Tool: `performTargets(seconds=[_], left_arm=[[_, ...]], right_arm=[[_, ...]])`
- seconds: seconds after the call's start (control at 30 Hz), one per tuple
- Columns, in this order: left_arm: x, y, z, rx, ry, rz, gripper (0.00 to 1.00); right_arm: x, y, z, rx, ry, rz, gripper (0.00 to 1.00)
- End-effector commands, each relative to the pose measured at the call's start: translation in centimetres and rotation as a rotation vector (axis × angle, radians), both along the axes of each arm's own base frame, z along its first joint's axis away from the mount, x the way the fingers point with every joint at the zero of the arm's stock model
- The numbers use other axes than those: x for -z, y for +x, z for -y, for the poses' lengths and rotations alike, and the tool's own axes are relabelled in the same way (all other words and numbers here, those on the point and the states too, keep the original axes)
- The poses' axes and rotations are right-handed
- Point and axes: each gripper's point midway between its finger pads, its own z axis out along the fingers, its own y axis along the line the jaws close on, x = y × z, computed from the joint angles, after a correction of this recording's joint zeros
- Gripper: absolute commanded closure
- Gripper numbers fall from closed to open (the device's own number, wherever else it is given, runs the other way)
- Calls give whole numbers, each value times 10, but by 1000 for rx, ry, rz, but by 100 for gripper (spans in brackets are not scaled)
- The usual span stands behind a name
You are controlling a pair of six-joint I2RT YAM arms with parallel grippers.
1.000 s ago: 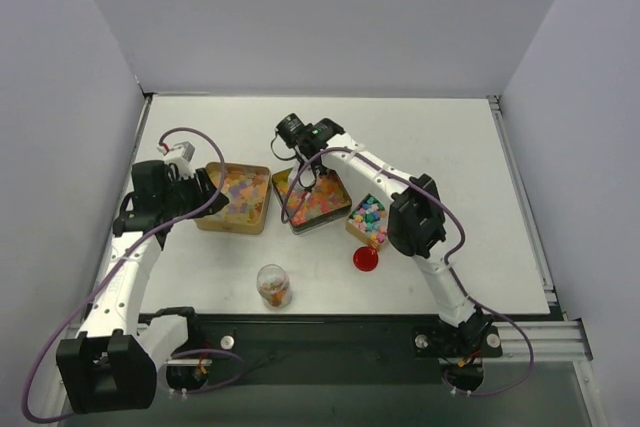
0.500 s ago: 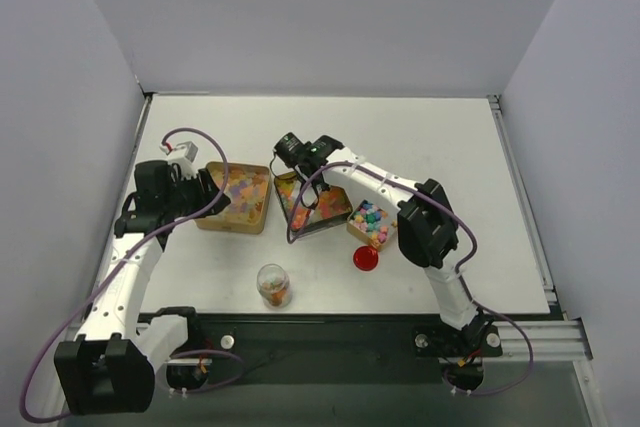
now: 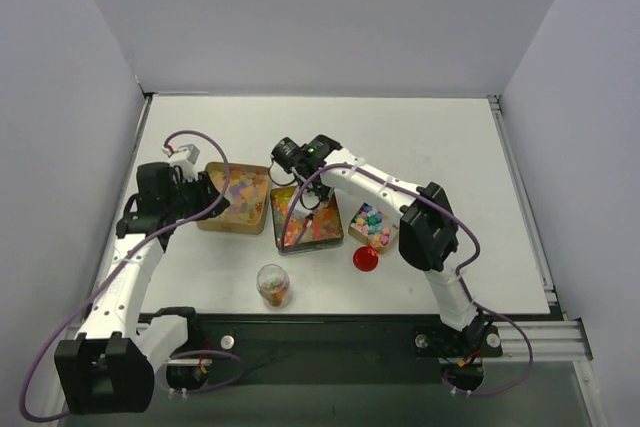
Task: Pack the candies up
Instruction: Scoop the fake candies from the storage box.
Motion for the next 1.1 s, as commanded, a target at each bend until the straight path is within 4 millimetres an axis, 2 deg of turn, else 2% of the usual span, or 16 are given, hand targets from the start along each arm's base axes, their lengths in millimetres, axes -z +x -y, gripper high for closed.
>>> performTargets(seconds=[0.0, 0.03, 0.07, 0.13, 0.17, 0.3, 0.37, 0.4, 0.57, 0.7, 0.83, 1.07], left_arm=[[12, 0, 1, -5, -11, -16, 61], [20, -3, 1, -20, -18, -45, 68], [26, -5, 3, -15, -21, -60, 86], [40, -9, 2, -19, -21, -99, 98], [43, -14, 14, 25, -21, -111, 100], [65, -14, 29, 70, -36, -192, 100], [67, -9, 37, 96, -53, -211, 100], [76, -7, 41, 109, -54, -245, 100], [80, 7, 55, 150, -73, -291, 100], [93, 6, 64, 166, -96, -333, 100], [96, 5, 69, 179, -103, -335, 100], [89, 5, 74, 184, -113, -320, 100]], right_arm=[[2, -23, 17, 51, 3, -112, 100], [3, -23, 18, 57, 7, -116, 100], [4, -24, 21, 74, 14, -121, 100], [4, -24, 24, 97, 29, -121, 100], [4, -25, 23, 112, 48, -124, 100], [3, -32, 20, 134, 111, -155, 100], [3, -37, 20, 139, 134, -179, 100], [4, -40, 20, 144, 141, -194, 100], [8, -50, 33, 161, 151, -241, 100], [16, -65, 34, 167, 166, -287, 100], [20, -69, 30, 212, 168, -265, 100], [25, -65, 22, 298, 120, -147, 100]])
